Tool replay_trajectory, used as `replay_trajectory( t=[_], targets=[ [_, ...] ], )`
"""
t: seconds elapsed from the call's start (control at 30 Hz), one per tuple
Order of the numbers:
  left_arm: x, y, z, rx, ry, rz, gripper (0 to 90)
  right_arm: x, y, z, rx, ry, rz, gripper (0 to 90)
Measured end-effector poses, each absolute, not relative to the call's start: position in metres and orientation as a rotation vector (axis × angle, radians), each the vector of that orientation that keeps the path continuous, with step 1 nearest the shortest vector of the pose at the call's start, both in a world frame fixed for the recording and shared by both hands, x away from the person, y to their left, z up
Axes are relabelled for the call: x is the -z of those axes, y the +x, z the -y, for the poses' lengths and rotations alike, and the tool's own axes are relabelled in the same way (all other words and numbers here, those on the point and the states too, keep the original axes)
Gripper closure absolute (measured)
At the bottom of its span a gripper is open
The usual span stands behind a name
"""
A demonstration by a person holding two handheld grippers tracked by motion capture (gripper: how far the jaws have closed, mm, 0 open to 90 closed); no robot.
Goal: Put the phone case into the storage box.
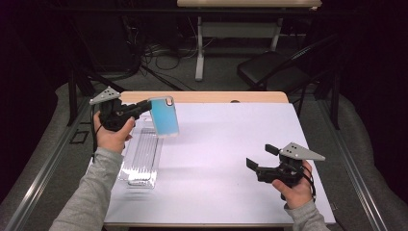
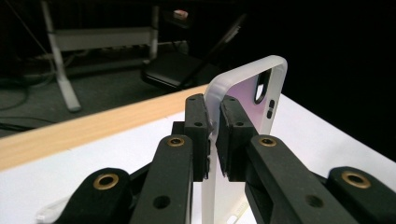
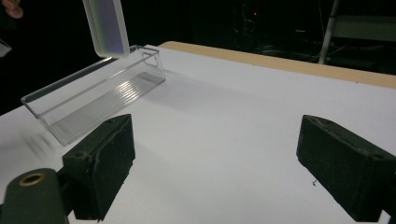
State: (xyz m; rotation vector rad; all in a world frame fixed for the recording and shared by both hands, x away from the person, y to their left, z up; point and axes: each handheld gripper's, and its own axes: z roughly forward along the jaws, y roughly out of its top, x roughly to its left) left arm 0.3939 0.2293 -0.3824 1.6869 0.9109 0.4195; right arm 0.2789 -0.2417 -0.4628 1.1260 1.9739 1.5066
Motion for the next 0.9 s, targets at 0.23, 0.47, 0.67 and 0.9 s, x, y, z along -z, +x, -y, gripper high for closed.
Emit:
replay_trajectory(
  t=[0.23, 0.47, 0.67, 0.9],
  targets=[
    [0.371, 0.406, -0.243, -0.465, 1.684, -0.921, 83.8, 0.474, 0.28, 0.245, -1.454, 1.157, -1.972, 10.8],
    [0.363, 0.416, -0.251, -0.493, 1.676, -0.924, 83.8, 0.475, 0.281, 0.249, -1.446, 1.156, -1.95, 10.8],
    [0.359, 0.423, -0.257, -0.507, 1.668, -0.913, 83.8, 0.478, 0.282, 0.251, -1.436, 1.15, -1.946, 10.9],
    [0.357, 0.432, -0.264, -0.523, 1.664, -0.911, 83.8, 0.48, 0.283, 0.252, -1.428, 1.149, -1.947, 10.9]
  ],
)
